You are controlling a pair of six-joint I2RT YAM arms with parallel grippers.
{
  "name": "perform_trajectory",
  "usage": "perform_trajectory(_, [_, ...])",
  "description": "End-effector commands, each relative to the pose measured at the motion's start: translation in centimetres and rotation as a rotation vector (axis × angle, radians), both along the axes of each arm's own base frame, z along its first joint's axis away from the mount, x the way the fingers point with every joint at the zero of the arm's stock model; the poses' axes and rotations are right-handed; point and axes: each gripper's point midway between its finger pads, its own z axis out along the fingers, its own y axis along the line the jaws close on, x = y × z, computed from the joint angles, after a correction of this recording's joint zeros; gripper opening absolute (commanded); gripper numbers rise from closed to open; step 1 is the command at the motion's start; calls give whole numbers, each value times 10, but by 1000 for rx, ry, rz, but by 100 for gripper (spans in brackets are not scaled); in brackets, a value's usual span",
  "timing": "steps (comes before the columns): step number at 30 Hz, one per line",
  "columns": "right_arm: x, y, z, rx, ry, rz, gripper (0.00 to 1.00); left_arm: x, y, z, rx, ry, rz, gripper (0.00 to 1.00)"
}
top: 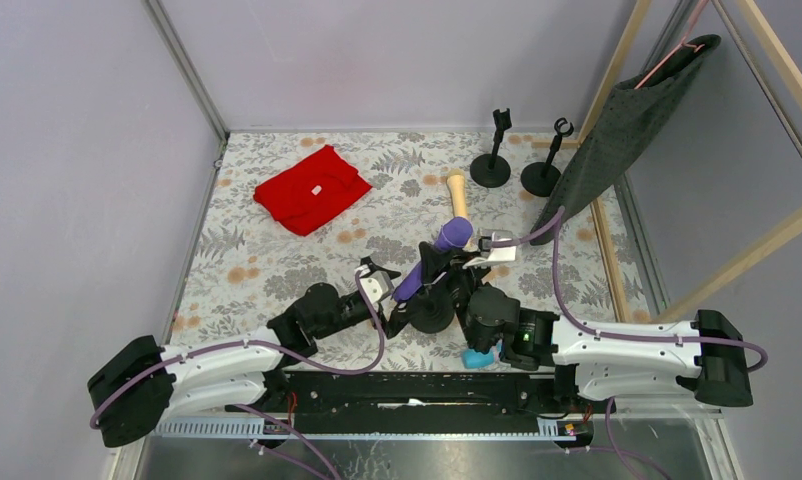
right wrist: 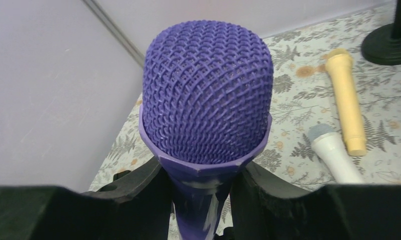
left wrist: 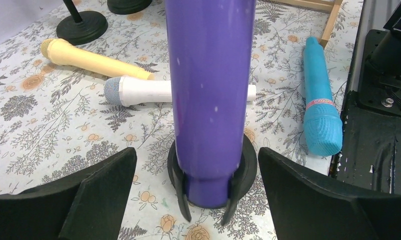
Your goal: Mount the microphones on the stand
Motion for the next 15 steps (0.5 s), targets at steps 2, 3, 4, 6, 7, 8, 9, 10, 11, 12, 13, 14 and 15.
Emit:
perform_trajectory(2, [-2,-62,-100,-726,49,-81,0,0,-9,22,-57,-42,-28,96])
perform_trajectory(3, [-1,-62,-97,-730,47,-86,0,-1,-9,19,-53,-38,-33,96])
perform_trajectory(4, [-1,-63,-94,-744,48,-89,0,-2,-9,18,-53,-35,-35,96])
perform_trajectory(6, [0,-61,-88,-753,40,-86,0,-5,-7,14,-62,-23,-38,96])
perform_trajectory(7, [0,-61,-85,-757,33,-84,0,-7,-5,11,-66,-16,-39,96])
perform_trajectory(8, [0,-60,-83,-765,24,-78,0,-9,-3,8,-73,-6,-38,96])
perform_trajectory(9, [1,-59,-81,-768,14,-70,0,-10,-1,5,-77,0,-37,96])
perform_trajectory(10, [1,-57,-78,-767,3,-60,0,-11,0,2,-78,8,-35,96])
perform_trajectory(11, [1,-56,-76,-771,-9,-46,0,-12,2,-1,-79,14,-30,96])
perform_trajectory(12, [0,-55,-76,-775,-22,-26,0,-12,3,-4,-76,17,-24,96])
perform_trajectory(13, [-1,-53,-76,-776,-36,-1,0,-11,4,-7,-71,19,-17,96])
perform_trajectory(14, [-2,-49,-76,-768,-50,38,0,-10,5,-9,-68,16,-12,96])
perform_trajectory(15, [-4,-46,-75,-765,-66,70,0,-8,5,-12,-57,14,-7,96])
